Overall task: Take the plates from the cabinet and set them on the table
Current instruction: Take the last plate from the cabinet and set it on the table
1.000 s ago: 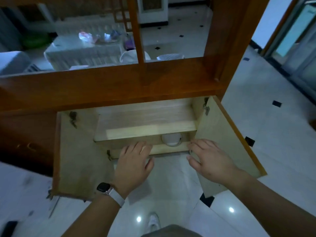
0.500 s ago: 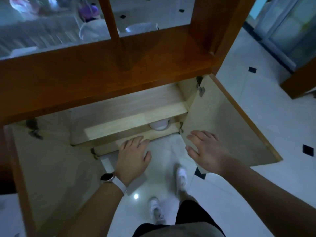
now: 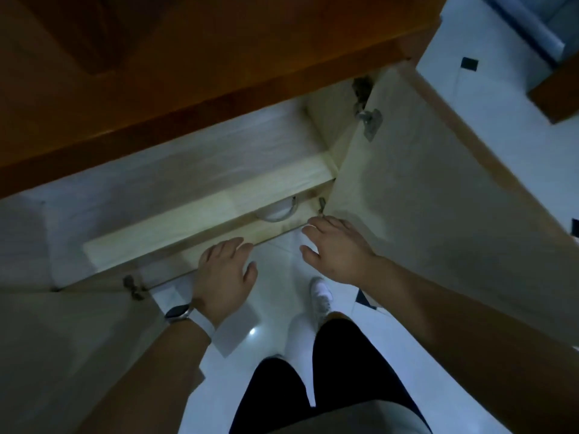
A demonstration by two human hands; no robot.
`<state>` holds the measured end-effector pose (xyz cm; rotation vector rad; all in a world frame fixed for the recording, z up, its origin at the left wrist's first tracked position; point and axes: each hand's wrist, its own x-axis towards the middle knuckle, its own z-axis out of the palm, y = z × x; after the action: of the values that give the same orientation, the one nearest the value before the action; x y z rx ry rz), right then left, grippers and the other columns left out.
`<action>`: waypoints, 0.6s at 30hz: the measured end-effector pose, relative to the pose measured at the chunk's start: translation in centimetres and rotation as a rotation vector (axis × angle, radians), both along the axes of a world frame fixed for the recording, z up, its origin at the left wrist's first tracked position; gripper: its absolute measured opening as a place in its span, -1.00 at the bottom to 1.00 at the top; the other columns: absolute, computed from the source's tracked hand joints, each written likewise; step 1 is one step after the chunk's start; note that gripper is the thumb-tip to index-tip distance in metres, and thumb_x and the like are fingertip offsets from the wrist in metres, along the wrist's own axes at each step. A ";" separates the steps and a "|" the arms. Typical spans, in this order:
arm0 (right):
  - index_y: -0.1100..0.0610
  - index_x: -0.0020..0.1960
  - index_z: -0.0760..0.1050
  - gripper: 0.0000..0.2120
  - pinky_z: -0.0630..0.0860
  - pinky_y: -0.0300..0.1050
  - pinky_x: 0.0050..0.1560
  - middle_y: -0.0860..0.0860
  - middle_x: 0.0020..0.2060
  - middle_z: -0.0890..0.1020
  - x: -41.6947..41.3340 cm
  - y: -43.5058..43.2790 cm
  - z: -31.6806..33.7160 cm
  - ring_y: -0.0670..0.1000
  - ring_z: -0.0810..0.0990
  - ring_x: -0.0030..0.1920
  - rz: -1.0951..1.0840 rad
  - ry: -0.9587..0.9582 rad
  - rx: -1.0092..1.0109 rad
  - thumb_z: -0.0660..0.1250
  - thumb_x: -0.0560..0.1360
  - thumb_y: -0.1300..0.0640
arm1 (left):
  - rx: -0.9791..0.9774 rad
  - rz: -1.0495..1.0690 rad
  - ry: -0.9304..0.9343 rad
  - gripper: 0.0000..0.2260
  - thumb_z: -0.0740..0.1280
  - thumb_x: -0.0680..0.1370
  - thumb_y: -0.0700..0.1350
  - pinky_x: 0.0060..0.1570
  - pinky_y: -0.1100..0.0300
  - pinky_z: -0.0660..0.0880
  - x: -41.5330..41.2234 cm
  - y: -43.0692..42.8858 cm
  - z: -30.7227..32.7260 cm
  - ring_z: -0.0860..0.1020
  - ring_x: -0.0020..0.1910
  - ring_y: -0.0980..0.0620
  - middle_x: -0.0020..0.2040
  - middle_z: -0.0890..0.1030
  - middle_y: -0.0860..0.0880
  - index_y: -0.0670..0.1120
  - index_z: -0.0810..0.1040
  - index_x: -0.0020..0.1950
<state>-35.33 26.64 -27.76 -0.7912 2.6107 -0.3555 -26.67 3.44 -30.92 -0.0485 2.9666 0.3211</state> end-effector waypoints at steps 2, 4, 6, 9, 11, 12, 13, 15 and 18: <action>0.18 0.22 0.55 -0.50 0.39 0.08 0.19 0.15 0.20 0.58 -1.5 -0.9 -3.4 0.20 0.52 0.19 -0.030 0.018 -0.044 0.11 0.48 -0.11 | -0.006 -0.002 0.018 -0.59 0.16 0.48 0.05 0.14 0.00 0.40 -1.7 -0.3 -3.5 0.56 0.09 -0.18 0.21 0.60 -0.15 -0.10 0.61 0.19; 0.16 0.26 0.52 -0.52 0.34 0.08 0.23 0.13 0.26 0.54 -2.7 -1.7 -7.3 0.17 0.47 0.25 -0.070 0.025 -0.076 0.13 0.49 -0.10 | -0.009 0.004 0.024 -0.58 0.16 0.47 0.06 0.11 0.00 0.40 -3.2 -0.6 -7.3 0.57 0.08 -0.19 0.21 0.60 -0.15 -0.10 0.61 0.19; 0.14 0.25 0.53 -0.50 0.35 0.06 0.23 0.11 0.24 0.55 -3.6 -2.4 -11.9 0.16 0.47 0.24 -0.084 0.042 -0.096 0.10 0.48 -0.12 | -0.008 0.006 0.034 -0.57 0.15 0.46 0.06 0.09 -0.01 0.41 -4.6 -1.1 -11.5 0.57 0.07 -0.20 0.21 0.60 -0.15 -0.10 0.61 0.18; 0.15 0.21 0.55 -0.52 0.40 0.11 0.21 0.12 0.21 0.57 -5.0 -3.2 -19.3 0.18 0.50 0.19 -0.092 0.060 -0.093 0.13 0.46 -0.10 | -0.020 -0.014 0.058 -0.58 0.17 0.46 0.06 0.11 -0.02 0.42 -6.4 -2.0 -18.3 0.56 0.10 -0.21 0.21 0.60 -0.16 -0.11 0.60 0.18; 0.16 0.19 0.57 -0.50 0.45 0.13 0.18 0.12 0.18 0.59 -6.2 -3.5 -23.7 0.20 0.52 0.16 -0.096 0.054 -0.087 0.11 0.45 -0.12 | -0.034 -0.015 0.065 -0.58 0.18 0.47 0.06 0.14 -0.05 0.42 -7.4 -2.5 -22.9 0.56 0.11 -0.22 0.21 0.60 -0.17 -0.11 0.59 0.19; 0.15 0.20 0.56 -0.49 0.45 0.12 0.18 0.12 0.20 0.58 -7.0 -3.6 -25.6 0.20 0.52 0.17 -0.090 0.063 -0.081 0.10 0.45 -0.13 | -0.039 -0.009 0.065 -0.58 0.18 0.47 0.06 0.14 -0.07 0.43 -7.9 -2.8 -24.9 0.56 0.11 -0.23 0.21 0.60 -0.18 -0.11 0.59 0.20; 0.15 0.23 0.54 -0.50 0.43 0.11 0.19 0.12 0.23 0.56 -7.8 -3.7 -27.4 0.19 0.50 0.20 -0.084 0.082 -0.074 0.12 0.47 -0.13 | -0.039 -0.002 0.074 -0.58 0.18 0.47 0.07 0.14 -0.08 0.44 -8.5 -3.1 -26.9 0.56 0.10 -0.23 0.20 0.60 -0.18 -0.12 0.59 0.20; 0.13 0.29 0.48 -0.55 0.36 0.07 0.20 0.09 0.28 0.51 -9.2 -3.9 -30.9 0.16 0.44 0.26 -0.070 0.099 -0.063 0.16 0.52 -0.11 | -0.029 0.010 0.088 -0.59 0.19 0.47 0.05 0.11 -0.09 0.48 -9.6 -3.4 -30.6 0.57 0.08 -0.24 0.16 0.61 -0.19 -0.14 0.60 0.17; 0.12 0.32 0.43 -0.56 0.33 -0.01 0.12 0.07 0.29 0.48 -11.4 -4.1 -36.1 0.14 0.43 0.25 -0.095 0.113 -0.076 0.15 0.56 -0.10 | -0.019 0.024 0.119 -0.63 0.20 0.46 0.02 0.00 -0.06 0.51 -11.3 -4.0 -35.8 0.58 0.01 -0.23 0.06 0.63 -0.19 -0.17 0.61 0.09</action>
<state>-46.78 22.53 -63.88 -0.7328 2.7619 -0.4521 -37.96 -0.52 -66.68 -0.0691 3.0893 0.3090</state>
